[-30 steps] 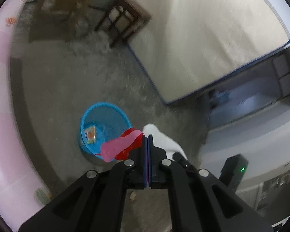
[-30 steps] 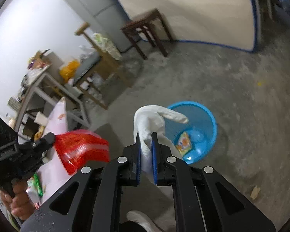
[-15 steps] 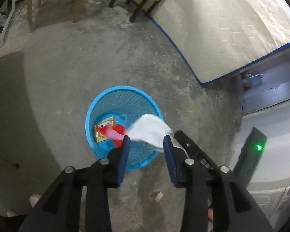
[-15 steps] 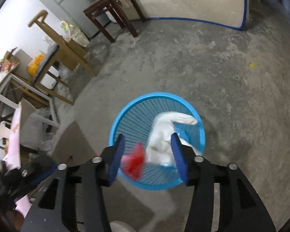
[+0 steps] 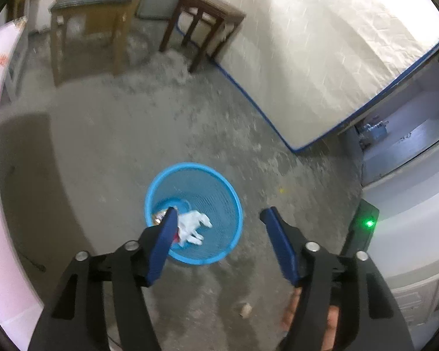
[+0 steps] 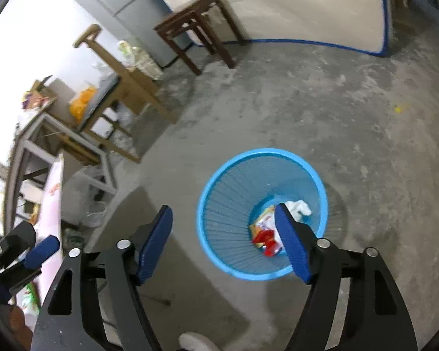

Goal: Collect trash
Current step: 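Move both tools back over the table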

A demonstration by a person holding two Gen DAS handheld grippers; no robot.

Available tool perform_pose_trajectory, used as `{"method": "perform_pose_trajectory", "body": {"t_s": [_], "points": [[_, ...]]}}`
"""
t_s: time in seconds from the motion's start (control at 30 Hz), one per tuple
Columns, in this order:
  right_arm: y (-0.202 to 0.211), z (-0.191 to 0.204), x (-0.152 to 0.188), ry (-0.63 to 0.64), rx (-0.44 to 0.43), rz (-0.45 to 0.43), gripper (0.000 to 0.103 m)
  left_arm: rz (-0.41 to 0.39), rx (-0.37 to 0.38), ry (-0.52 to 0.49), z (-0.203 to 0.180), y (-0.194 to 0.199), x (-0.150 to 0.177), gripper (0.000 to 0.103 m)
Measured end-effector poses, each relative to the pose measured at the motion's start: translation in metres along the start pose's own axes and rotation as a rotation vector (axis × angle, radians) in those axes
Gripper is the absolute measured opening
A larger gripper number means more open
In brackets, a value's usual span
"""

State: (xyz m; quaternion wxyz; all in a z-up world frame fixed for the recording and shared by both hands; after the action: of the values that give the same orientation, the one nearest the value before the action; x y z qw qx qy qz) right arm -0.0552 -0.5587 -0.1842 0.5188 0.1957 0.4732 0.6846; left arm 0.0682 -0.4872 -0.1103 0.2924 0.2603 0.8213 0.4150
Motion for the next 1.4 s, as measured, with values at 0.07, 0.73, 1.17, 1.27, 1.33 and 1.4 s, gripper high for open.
{"method": "perform_pose_trajectory", "body": {"t_s": [0.07, 0.73, 1.17, 1.27, 1.33, 1.4], "points": [[0.013, 0.009, 0.002, 0.027, -0.021, 0.004, 0.073, -0.045, -0.001, 0.002, 0.002, 0.025, 0.004, 0.069], [0.084, 0.230, 0.044, 0.489, -0.193, 0.048, 0.084, -0.419, -0.081, 0.157, 0.112, 0.267, 0.079, 0.093], [0.068, 0.385, 0.084, 0.719, -0.305, 0.123, 0.085, -0.536, -0.223, 0.377, 0.279, 0.414, 0.122, 0.093], [0.051, 0.423, 0.094, 0.765, -0.329, 0.166, 0.085, -0.529, -0.286, 0.450, 0.333, 0.439, 0.124, 0.093], [0.038, 0.445, 0.100, 0.789, -0.342, 0.197, 0.085, -0.490, -0.307, 0.489, 0.366, 0.446, 0.120, 0.093], [0.025, 0.465, 0.105, 0.817, -0.340, 0.231, 0.085, -0.439, -0.342, 0.522, 0.399, 0.445, 0.112, 0.093]]}}
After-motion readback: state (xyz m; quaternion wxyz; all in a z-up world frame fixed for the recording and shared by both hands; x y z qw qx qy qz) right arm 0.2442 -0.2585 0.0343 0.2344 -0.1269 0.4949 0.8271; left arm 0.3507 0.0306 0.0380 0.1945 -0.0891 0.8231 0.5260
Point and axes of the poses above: each gripper's, at about its wrist camera, not at the fingertips, and y roughly against the way its jaws point, z to its left, x to its underside, the point moved 7 cm from there along -y, roughly the way its jaws point, and after that the axes turned 13 degrees about z, right-handed, at the moved point
